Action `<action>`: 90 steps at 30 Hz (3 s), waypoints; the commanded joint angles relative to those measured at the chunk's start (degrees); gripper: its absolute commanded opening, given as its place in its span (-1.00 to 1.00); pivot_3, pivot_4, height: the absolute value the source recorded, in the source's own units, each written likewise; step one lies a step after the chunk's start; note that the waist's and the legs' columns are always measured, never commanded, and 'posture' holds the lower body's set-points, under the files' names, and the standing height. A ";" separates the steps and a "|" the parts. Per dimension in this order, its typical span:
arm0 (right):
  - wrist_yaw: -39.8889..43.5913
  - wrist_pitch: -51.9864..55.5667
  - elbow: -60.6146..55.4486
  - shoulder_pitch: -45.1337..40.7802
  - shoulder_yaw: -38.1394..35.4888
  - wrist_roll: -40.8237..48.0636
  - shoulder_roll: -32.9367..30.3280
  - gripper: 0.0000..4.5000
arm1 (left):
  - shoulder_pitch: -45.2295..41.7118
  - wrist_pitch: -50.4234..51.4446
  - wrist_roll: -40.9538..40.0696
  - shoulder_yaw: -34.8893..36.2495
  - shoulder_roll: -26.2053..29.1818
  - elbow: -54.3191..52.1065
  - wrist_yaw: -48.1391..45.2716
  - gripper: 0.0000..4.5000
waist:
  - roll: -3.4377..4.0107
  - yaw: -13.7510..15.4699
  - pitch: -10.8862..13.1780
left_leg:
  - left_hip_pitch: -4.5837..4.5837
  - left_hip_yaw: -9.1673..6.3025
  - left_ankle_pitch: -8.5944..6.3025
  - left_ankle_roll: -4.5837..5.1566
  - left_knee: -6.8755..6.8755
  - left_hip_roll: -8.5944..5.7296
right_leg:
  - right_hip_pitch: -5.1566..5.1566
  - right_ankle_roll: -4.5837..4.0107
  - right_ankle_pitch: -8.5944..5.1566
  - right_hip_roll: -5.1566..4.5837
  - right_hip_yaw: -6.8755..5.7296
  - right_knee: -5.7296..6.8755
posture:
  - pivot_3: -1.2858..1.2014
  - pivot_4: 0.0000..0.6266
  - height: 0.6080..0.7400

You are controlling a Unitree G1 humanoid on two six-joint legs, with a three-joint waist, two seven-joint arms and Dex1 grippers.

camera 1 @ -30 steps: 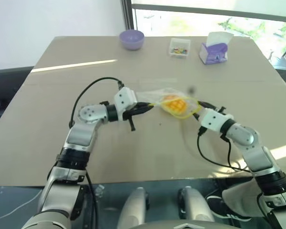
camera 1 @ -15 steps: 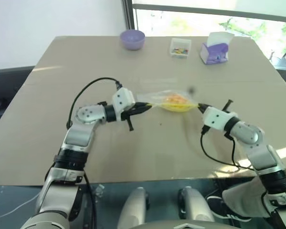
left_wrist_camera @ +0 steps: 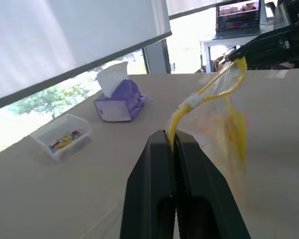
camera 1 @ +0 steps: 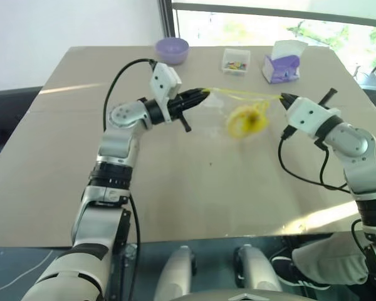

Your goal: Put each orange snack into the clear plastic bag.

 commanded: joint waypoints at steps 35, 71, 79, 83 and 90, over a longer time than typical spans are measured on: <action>11.62 18.71 -31.79 20.96 0.47 19.43 1.00 0.02 | 21.22 -14.36 5.07 -4.99 5.94 -13.22 -5.89 -1.00 | 0.03 0.16 -0.03 | 0.36 -0.06 -0.06 0.10 0.16 0.04 | 0.36 -0.01 0.01 0.04 0.04 0.04 | 0.03 -0.52 0.95; 12.57 21.58 -18.20 0.53 15.32 11.85 12.03 -0.57 | 18.63 -7.20 7.28 -7.34 5.04 -18.74 -3.21 -1.00 | 0.04 0.18 -0.02 | 0.10 -0.09 -0.05 0.09 0.12 -0.01 | 0.11 -0.01 0.01 0.02 0.00 0.09 | 0.03 -0.52 0.95; 12.54 21.35 -17.86 0.69 15.58 11.38 12.32 -0.57 | 18.62 -5.66 6.82 -7.08 5.31 -20.32 -3.34 -1.00 | 0.04 0.18 -0.02 | 0.10 -0.09 -0.05 0.09 0.12 -0.01 | 0.11 -0.01 0.01 0.02 0.00 0.09 | 0.03 -0.52 0.95; 12.91 20.95 -17.61 0.94 15.91 10.91 12.04 -0.57 | 18.77 -4.71 6.68 -6.96 5.32 -21.32 -3.20 -1.00 | 0.04 0.18 -0.02 | 0.10 -0.09 -0.05 0.09 0.12 -0.01 | 0.11 -0.01 0.01 0.02 0.00 0.09 | 0.03 -0.52 0.95; 13.49 20.15 -16.92 1.14 16.14 10.09 11.52 -0.57 | 18.90 -3.57 6.43 -6.74 5.39 -22.32 -3.14 -1.00 | 0.04 0.17 -0.02 | 0.10 -0.09 -0.06 0.09 0.12 -0.01 | 0.11 -0.01 0.01 0.02 0.00 0.09 | 0.03 -0.52 0.95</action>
